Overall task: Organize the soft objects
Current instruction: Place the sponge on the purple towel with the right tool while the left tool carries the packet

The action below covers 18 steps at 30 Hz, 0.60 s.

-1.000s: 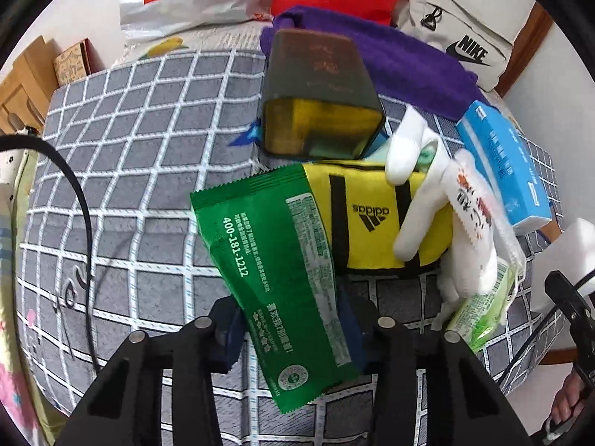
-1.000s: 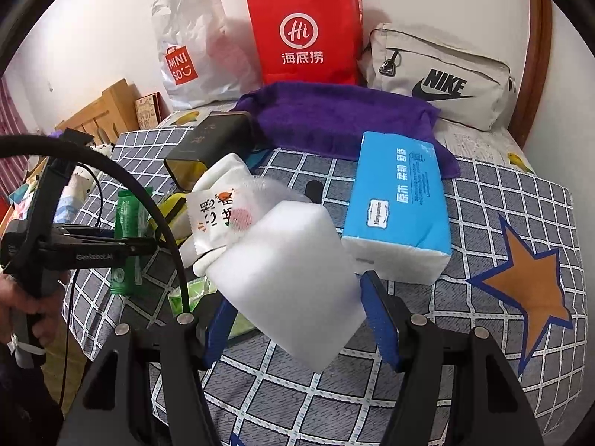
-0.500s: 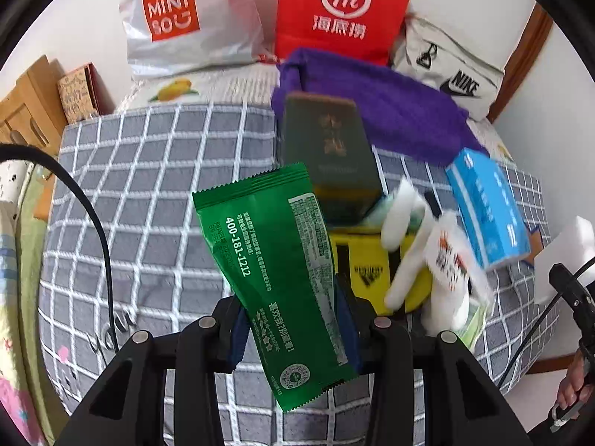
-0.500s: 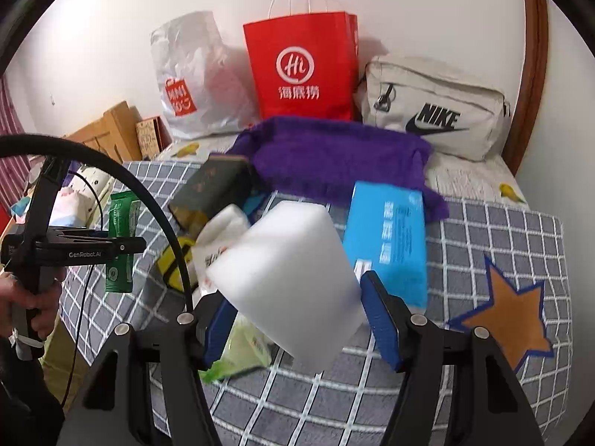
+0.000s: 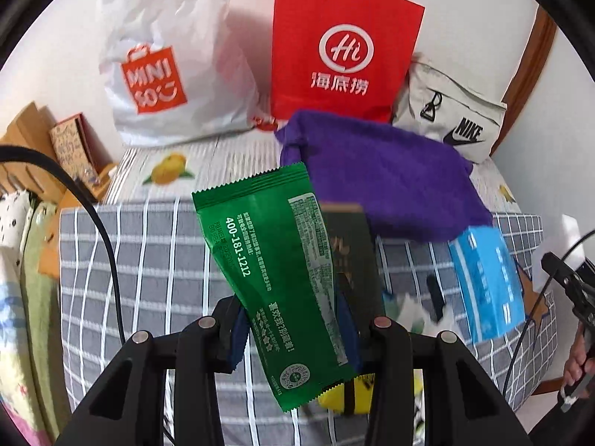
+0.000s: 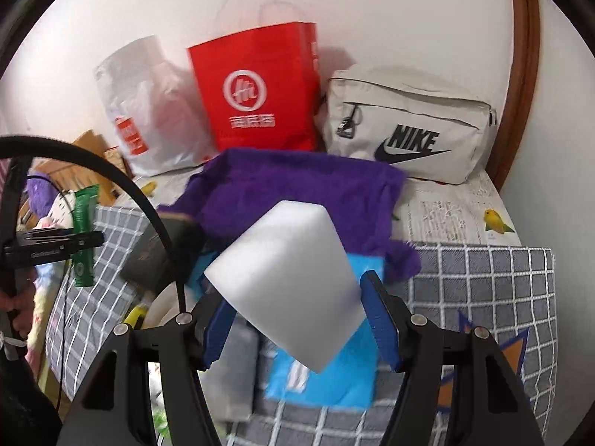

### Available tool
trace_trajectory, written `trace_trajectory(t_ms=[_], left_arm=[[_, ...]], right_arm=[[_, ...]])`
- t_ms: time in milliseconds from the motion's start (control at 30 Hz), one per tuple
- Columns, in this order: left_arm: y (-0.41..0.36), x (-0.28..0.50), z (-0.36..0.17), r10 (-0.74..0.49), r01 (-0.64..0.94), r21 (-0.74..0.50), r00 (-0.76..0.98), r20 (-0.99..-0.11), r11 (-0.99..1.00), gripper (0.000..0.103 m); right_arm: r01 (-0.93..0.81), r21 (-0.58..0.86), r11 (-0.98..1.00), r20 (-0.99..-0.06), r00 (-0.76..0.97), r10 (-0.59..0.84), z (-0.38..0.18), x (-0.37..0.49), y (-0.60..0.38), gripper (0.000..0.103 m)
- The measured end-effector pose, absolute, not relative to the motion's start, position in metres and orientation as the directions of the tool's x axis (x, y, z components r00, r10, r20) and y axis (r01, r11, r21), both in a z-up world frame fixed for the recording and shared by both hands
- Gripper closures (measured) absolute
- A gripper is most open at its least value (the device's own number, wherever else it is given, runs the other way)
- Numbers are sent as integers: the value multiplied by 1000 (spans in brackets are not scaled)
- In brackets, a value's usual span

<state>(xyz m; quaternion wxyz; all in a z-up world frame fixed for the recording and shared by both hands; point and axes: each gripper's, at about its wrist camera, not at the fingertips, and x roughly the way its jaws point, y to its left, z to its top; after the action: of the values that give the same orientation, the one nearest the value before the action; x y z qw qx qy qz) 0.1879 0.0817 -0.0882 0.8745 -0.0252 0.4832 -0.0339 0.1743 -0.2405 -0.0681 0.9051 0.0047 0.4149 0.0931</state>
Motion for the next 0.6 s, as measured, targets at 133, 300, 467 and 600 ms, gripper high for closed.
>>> trace_trajectory(t_ms=[133,300,467,600], left_arm=[[79,215,-83,-72,51,-53,537,-841,997,64],[75,249,-82,-96,78,-64,539,-837,995,64],[68,286,-89,-118,109,-72,519,-847,991,64],[61,310,-95,-133,128,-79,499,-856,989,64]], right_arm=[[-140,81,987,-763,628,151,-73,207,-247,39],[-118,79,990,-784,606,135,-83,252,-251,39],[-101,75,992,-811,573,120,-98,301,-257,39],[-86,71,994,-844,526,106,-118,339,-257,39]])
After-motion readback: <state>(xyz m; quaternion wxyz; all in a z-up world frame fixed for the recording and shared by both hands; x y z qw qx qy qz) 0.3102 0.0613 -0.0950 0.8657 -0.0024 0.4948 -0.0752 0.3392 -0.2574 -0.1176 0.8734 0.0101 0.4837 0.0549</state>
